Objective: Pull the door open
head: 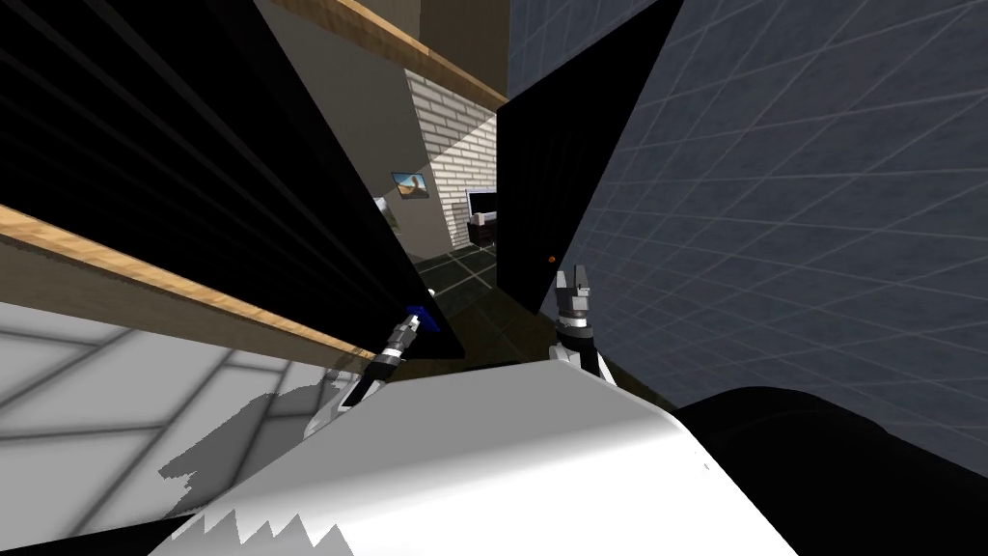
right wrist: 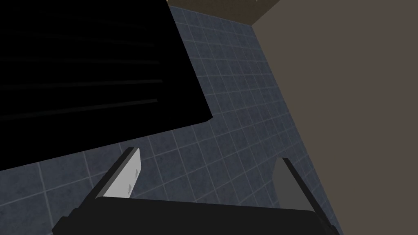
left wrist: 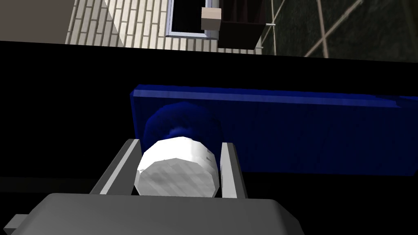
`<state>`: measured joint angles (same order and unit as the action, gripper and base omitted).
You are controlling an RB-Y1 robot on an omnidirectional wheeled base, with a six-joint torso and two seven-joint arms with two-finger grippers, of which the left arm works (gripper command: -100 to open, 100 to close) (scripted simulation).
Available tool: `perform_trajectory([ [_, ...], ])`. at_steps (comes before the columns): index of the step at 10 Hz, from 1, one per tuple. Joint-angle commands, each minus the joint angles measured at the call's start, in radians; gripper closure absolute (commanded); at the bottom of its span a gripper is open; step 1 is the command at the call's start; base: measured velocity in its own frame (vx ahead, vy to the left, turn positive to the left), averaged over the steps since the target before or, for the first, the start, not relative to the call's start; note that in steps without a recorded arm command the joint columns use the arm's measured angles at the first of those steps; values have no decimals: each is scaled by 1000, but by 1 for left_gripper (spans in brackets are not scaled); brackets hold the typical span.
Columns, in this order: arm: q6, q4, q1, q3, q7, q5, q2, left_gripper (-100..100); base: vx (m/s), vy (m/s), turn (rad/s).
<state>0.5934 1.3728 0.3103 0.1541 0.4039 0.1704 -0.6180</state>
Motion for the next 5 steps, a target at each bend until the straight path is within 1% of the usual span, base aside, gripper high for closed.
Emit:
perform_trajectory([
  [1,19,1,12,4,11,1,-17,100,-217,85,-126],
  [2,27,0,16,7,17,1,-25,100,-190,98,-97],
  [3,20,-1,12,9,12,-1,-18,100,-87,42,-24],
  [4,44,-8,24,17,22,-1,-32,100,-139,73,-111],
  [5,59,-11,30,20,28,0,-42,100,-220,120,-199],
])
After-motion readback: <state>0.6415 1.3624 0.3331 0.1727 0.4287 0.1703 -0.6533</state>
